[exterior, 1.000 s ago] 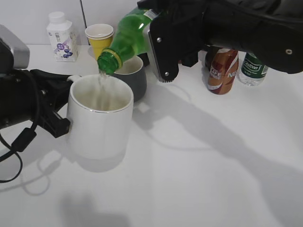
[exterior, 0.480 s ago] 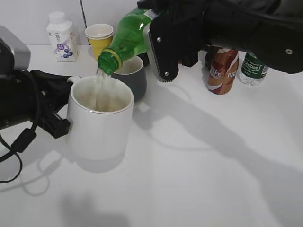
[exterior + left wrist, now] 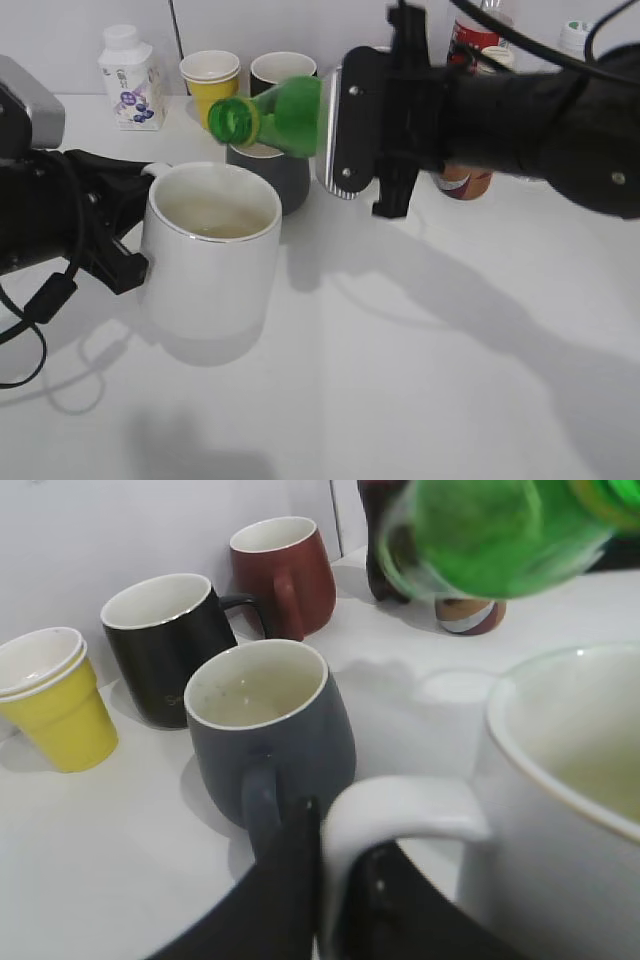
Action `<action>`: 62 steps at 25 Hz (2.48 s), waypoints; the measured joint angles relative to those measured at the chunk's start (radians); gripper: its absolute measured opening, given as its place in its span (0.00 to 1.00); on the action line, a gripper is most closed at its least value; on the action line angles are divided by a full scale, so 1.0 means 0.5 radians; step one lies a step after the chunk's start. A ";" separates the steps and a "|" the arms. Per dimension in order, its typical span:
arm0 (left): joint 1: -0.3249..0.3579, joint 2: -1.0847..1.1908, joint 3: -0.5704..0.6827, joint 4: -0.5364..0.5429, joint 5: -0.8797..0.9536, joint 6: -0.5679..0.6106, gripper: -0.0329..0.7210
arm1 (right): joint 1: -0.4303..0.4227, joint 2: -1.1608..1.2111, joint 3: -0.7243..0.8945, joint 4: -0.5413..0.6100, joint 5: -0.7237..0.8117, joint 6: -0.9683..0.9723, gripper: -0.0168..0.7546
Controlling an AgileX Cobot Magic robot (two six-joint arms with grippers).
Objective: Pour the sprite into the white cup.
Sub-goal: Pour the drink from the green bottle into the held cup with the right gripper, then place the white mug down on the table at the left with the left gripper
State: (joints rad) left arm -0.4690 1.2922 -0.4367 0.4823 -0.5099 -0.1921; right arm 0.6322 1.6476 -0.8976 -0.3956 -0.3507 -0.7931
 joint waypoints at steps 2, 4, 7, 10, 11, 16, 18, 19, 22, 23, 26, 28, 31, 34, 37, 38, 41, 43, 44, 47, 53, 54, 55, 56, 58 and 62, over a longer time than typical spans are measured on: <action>0.000 0.000 0.000 0.000 0.000 0.000 0.10 | 0.000 0.000 0.047 0.000 -0.008 0.419 0.51; 0.000 0.000 0.000 -0.012 0.000 0.000 0.10 | 0.000 0.000 0.075 -0.021 -0.061 0.832 0.51; 0.017 0.002 0.000 -0.100 -0.022 0.005 0.10 | 0.000 0.000 0.083 -0.083 -0.239 1.404 0.51; 0.105 0.030 0.000 -0.291 -0.150 0.130 0.10 | 0.000 0.000 0.083 -0.095 -0.402 1.884 0.51; 0.144 0.054 0.000 -0.377 -0.207 0.203 0.10 | 0.000 0.000 0.083 -0.097 -0.418 1.980 0.51; 0.435 0.285 0.000 -0.700 -0.545 0.360 0.10 | 0.000 -0.013 0.133 -0.103 -0.449 2.359 0.51; 0.524 0.417 0.000 -0.745 -0.758 0.371 0.10 | 0.000 -0.039 0.170 -0.106 -0.449 2.390 0.51; 0.559 0.474 -0.003 -0.756 -0.858 0.373 0.10 | 0.000 -0.056 0.191 -0.107 -0.449 2.397 0.51; 0.623 0.679 -0.058 -0.769 -0.990 0.384 0.10 | 0.000 -0.099 0.246 -0.110 -0.448 2.398 0.51; 0.636 0.756 -0.090 -0.782 -1.007 0.384 0.10 | 0.000 -0.107 0.264 -0.110 -0.448 2.399 0.51; 0.673 0.953 -0.209 -0.789 -1.052 0.384 0.10 | 0.000 -0.112 0.307 -0.115 -0.446 2.399 0.51; 0.695 1.062 -0.303 -0.794 -1.065 0.384 0.10 | 0.000 -0.112 0.319 -0.150 -0.446 2.399 0.51; 0.715 1.184 -0.431 -0.799 -1.077 0.384 0.10 | 0.000 -0.112 0.319 -0.191 -0.446 2.401 0.51; 0.718 1.267 -0.493 -0.797 -1.082 0.384 0.10 | 0.000 -0.112 0.319 -0.198 -0.446 2.401 0.51; 0.719 1.336 -0.500 -0.780 -1.082 0.384 0.10 | 0.000 -0.112 0.319 -0.200 -0.446 2.401 0.51; 0.720 1.358 -0.500 -0.768 -1.082 0.384 0.10 | 0.000 -0.112 0.319 -0.200 -0.446 2.401 0.51; 0.720 1.377 -0.501 -0.751 -1.091 0.384 0.10 | 0.000 -0.112 0.319 -0.200 -0.446 2.401 0.51; 0.720 1.377 -0.501 -0.747 -1.094 0.384 0.10 | 0.000 -0.112 0.319 -0.200 -0.446 2.401 0.51; 0.720 1.377 -0.494 -0.747 -1.102 0.384 0.11 | 0.000 -0.112 0.319 -0.200 -0.446 2.401 0.51; 0.720 1.373 -0.451 -0.738 -1.146 0.363 0.17 | 0.000 -0.112 0.319 -0.200 -0.446 2.401 0.51; 0.720 1.323 -0.336 -0.695 -1.199 0.358 0.21 | 0.000 -0.112 0.319 -0.200 -0.446 2.401 0.51; 0.720 1.302 -0.310 -0.691 -1.205 0.356 0.22 | 0.000 -0.112 0.319 -0.198 -0.446 2.401 0.51; 0.720 1.281 -0.280 -0.687 -1.208 0.356 0.22 | -0.002 -0.112 0.319 -0.196 -0.446 2.401 0.51; 0.720 1.255 -0.253 -0.685 -1.206 0.356 0.23 | -0.006 -0.112 0.319 -0.194 -0.446 2.401 0.51; 0.720 1.201 -0.181 -0.678 -1.195 0.356 0.25 | -0.025 -0.112 0.319 -0.145 -0.446 2.380 0.51; 0.720 1.085 -0.044 -0.657 -1.183 0.356 0.30 | -0.076 -0.112 0.319 0.147 -0.448 2.119 0.51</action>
State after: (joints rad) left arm -0.1088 1.8346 -0.4586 0.1536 -1.1014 -0.0139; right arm 0.5941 1.5914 -0.7378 -0.3223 -0.5746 0.2665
